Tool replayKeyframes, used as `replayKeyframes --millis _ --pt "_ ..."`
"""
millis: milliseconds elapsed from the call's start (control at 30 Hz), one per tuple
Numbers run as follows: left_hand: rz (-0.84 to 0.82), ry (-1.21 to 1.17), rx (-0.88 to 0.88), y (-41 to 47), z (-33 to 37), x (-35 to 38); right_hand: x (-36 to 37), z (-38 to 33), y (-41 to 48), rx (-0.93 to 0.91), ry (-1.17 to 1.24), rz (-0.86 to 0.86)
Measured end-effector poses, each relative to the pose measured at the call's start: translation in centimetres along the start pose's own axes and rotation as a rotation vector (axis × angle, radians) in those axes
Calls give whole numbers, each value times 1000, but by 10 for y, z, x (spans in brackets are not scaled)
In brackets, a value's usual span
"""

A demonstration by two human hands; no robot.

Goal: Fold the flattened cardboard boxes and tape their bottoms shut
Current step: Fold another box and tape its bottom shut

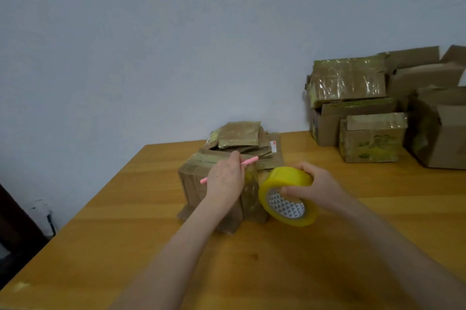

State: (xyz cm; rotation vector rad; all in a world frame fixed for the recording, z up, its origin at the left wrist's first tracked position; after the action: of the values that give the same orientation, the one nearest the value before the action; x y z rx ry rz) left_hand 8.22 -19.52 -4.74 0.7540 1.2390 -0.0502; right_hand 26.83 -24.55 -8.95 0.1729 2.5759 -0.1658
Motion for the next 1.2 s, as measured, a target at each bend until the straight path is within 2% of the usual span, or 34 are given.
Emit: replayKeyframes --millis 167,467,600,700,767,867,967,1200 --pt "-27 143 -10 -1 -3 2 -14 8 -9 -32 16 12" --pt "18 120 39 -2 -1 4 -16 8 -9 -10 -98 13" --pt "190 33 114 -5 -5 -13 -15 9 -12 5 -85 39" --pt "334 133 200 -12 5 -38 -17 13 -13 17 -70 60" --pt "241 102 247 -20 18 -42 -18 15 -14 21 -55 73" --pt "-14 17 210 -34 27 -34 -17 16 -14 10 -52 70" --pt "-86 0 182 -40 31 -29 -17 15 -13 -1 -50 60" --pt "-207 140 121 -32 26 -14 -17 14 -13 -6 -56 61"
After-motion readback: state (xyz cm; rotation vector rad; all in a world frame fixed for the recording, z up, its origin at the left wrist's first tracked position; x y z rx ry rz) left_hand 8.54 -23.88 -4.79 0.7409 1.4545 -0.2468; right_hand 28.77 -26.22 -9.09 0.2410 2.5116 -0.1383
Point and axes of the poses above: each hand's wrist, its own y-axis towards the middle knuckle, its own x-axis out of the palm, z = x × y, the point moved 6 cm from there along y, towards the middle knuckle, and after that the axes turned 12 degrees about x, right-handed, at the moved point
